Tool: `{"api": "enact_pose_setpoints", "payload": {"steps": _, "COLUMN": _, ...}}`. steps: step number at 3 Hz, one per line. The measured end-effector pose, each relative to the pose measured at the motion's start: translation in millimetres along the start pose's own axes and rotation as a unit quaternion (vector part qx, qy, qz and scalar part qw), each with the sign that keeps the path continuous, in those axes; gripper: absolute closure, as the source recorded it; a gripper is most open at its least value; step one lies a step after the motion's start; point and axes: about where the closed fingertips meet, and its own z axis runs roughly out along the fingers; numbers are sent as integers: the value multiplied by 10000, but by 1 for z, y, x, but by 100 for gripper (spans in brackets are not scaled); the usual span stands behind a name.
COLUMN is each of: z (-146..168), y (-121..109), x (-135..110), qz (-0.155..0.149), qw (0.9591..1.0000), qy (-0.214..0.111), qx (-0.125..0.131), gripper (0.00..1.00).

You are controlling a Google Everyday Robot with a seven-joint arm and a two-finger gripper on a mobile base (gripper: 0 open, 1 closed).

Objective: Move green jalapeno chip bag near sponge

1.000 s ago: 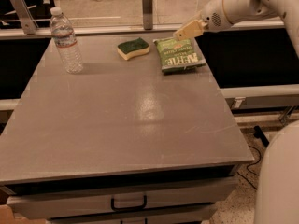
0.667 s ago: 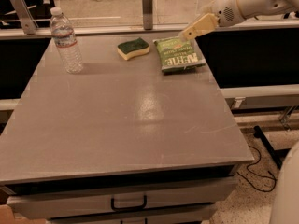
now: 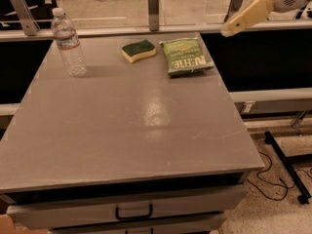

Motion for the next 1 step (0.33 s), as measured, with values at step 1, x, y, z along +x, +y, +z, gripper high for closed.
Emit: {"api": "enact_pose_setpoints", "payload": {"steps": 1, "z": -6, "y": 2, "x": -1, "qz": -101, "qw": 9999, "qy": 3, "qx": -14, "gripper": 0}}
